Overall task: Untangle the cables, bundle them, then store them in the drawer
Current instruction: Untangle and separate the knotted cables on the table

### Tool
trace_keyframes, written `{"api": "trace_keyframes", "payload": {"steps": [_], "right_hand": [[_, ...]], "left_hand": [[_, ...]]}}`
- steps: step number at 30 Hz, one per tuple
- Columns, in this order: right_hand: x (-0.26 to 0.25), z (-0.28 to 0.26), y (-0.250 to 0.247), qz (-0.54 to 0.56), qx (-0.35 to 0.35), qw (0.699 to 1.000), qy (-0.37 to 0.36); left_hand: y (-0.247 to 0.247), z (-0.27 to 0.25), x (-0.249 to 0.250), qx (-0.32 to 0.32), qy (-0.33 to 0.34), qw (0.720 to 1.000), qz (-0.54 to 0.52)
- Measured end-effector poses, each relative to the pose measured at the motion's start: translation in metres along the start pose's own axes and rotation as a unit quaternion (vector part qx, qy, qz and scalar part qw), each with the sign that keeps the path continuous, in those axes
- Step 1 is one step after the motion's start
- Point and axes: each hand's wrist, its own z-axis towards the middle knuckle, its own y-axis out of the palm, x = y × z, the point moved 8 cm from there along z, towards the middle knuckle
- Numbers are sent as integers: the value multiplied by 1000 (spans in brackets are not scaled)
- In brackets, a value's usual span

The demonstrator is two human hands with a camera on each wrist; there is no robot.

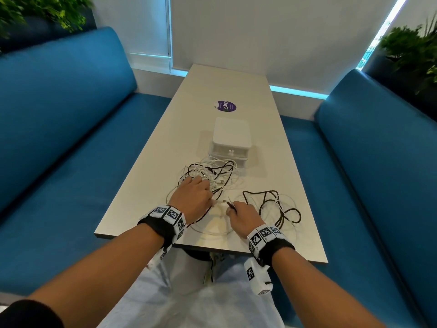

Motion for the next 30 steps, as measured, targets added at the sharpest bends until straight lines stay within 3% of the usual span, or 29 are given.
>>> {"api": "trace_keyframes", "payload": {"steps": [3, 6, 11, 15, 18, 20, 25, 30], "right_hand": [[5, 1, -15, 71, 48, 996, 20], [11, 0, -28, 105, 74, 991, 27], [17, -3, -25, 96, 49, 994, 27], [13, -4, -13, 80, 21, 996, 23], [10, -4, -9, 69, 16, 997, 18], [10, -4, -8, 67, 16, 997, 19], [14, -5, -8, 77, 19, 997, 20], [2, -6, -26, 134, 80, 988, -9]], "left_hand": [[-2, 13, 6, 14, -34, 999, 13], [3, 23, 19, -30, -13, 999, 6], [15, 16, 19, -140, 32, 989, -46], [22, 5, 19, -208, 94, 974, 15], [22, 5, 20, -184, 124, 971, 86], [21, 8, 18, -152, 110, 978, 87], [3, 19, 16, -84, 29, 995, 34], [-4, 30, 15, -39, -39, 998, 32]]}}
